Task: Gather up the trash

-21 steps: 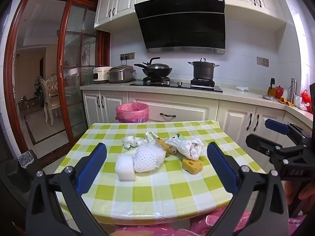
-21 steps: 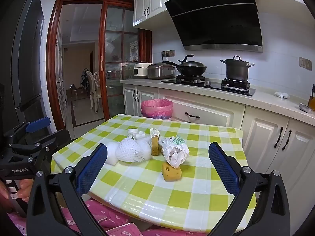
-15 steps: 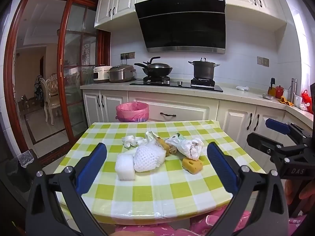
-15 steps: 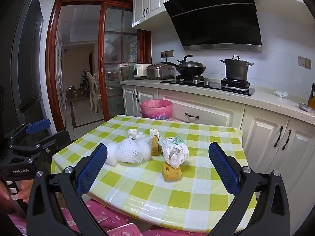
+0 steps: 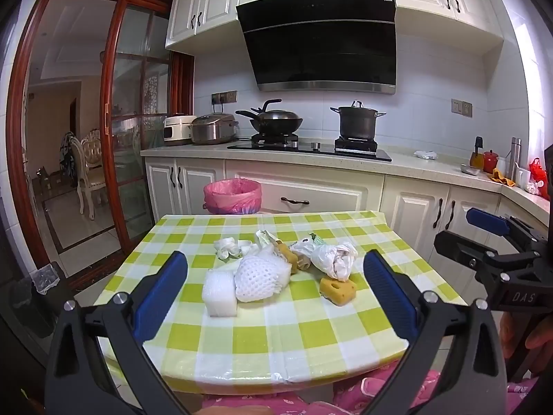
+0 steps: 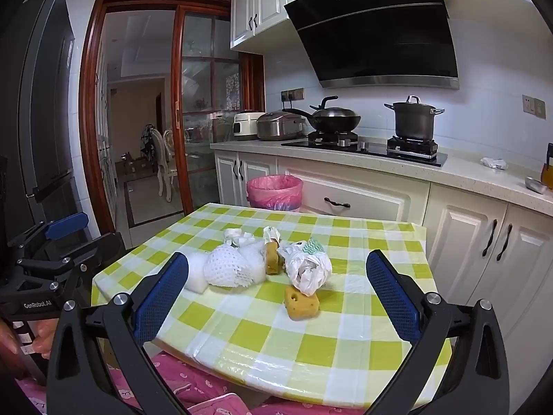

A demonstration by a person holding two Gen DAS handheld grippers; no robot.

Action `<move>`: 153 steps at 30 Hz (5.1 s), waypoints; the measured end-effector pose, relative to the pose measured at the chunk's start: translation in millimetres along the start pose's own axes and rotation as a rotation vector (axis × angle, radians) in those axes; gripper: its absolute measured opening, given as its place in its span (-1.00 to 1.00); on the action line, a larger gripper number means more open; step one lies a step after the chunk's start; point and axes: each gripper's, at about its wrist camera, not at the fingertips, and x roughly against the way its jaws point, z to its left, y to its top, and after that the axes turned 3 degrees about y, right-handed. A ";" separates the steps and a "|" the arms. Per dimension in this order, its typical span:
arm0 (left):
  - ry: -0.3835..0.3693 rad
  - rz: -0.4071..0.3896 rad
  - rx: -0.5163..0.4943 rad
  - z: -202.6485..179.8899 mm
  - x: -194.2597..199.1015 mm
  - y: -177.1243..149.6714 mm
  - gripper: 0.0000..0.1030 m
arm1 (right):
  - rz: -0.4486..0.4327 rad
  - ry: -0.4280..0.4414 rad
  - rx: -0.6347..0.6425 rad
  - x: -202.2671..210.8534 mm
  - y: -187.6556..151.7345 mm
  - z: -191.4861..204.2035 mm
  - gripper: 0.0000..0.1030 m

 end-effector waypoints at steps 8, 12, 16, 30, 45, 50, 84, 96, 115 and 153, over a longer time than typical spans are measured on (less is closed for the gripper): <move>-0.002 -0.001 0.001 0.6 0.0 0.0 0.92 | -0.001 0.000 -0.003 0.3 0.1 -0.3 0.87; -0.001 -0.001 0.000 0.4 0.0 0.0 0.92 | -0.002 0.001 -0.005 -0.1 -0.1 -0.5 0.87; -0.003 -0.001 0.000 0.4 0.0 0.0 0.92 | -0.002 0.001 -0.006 -0.4 -0.3 -0.7 0.87; -0.003 -0.002 -0.001 0.6 -0.2 -2.8 0.92 | -0.001 0.002 -0.010 -0.8 -0.7 -2.5 0.87; -0.005 -0.003 0.000 -1.4 -1.9 -3.2 0.92 | 0.000 0.004 -0.017 -0.6 -1.0 -4.8 0.87; -0.005 -0.003 0.001 -1.3 -1.7 -3.2 0.92 | 0.001 0.005 -0.018 -0.7 -1.1 -4.7 0.87; 0.021 -0.005 0.005 -2.9 8.3 8.2 0.92 | 0.015 0.003 -0.027 -12.0 -3.2 -5.5 0.87; 0.062 0.153 0.101 36.8 -71.6 -16.4 0.92 | 0.184 -0.045 -0.067 -105.9 -30.0 -16.3 0.87; 0.176 0.389 0.017 77.5 -239.0 -74.9 0.90 | 0.392 -0.021 -0.217 -231.2 -50.9 -77.9 0.87; 0.121 0.227 0.033 68.3 -220.9 -32.6 -0.04 | 0.159 0.086 -0.191 -230.7 -4.4 -69.7 -0.26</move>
